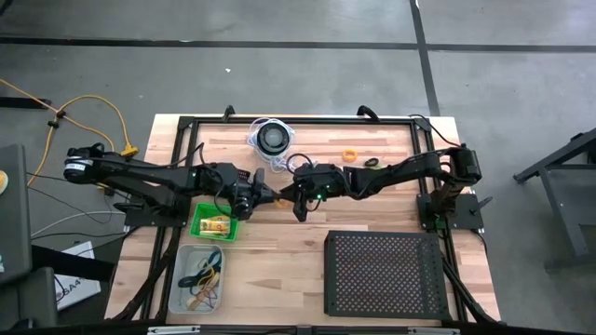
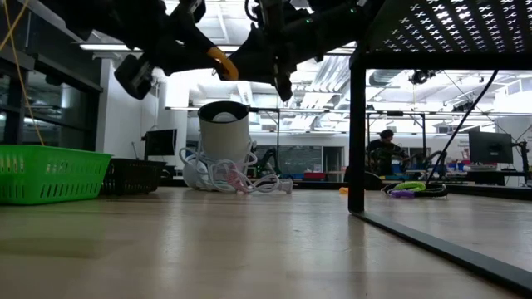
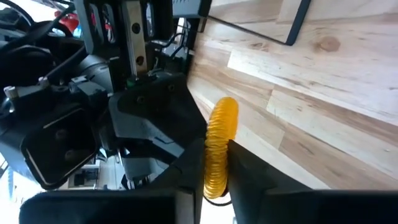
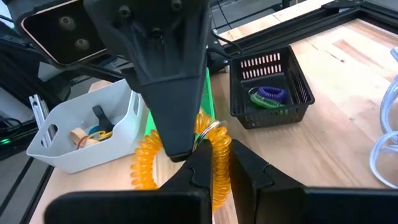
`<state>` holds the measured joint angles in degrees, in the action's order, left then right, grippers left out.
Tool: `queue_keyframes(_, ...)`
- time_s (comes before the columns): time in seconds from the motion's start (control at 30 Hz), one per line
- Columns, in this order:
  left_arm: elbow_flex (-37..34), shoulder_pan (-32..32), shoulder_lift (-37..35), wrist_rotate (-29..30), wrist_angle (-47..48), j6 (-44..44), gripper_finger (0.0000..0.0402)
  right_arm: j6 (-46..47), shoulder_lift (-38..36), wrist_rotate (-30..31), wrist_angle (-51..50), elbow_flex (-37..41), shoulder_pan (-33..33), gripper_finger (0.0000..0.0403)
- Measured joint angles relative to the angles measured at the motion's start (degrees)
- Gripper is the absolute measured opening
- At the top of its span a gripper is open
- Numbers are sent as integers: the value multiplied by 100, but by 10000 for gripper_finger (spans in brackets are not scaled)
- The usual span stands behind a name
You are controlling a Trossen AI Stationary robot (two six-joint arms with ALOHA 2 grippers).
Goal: Pick & Place Office Desk Supplies
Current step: Put the yellow coil keychain into the black bin
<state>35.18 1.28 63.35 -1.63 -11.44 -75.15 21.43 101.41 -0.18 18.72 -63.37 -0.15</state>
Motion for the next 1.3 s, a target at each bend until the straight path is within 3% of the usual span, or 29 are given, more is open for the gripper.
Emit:
queue_keyframes(0.13,0,79,0,2,0,6,30,0,0,-2,0,0,3,19)
queue_keyframes(0.67,0,114,0,2,0,11,31,0,0,-4,-6,0,1,22)
queue_keyframes(1.3,0,116,0,-4,0,44,31,104,-164,3,-366,0,0,120)
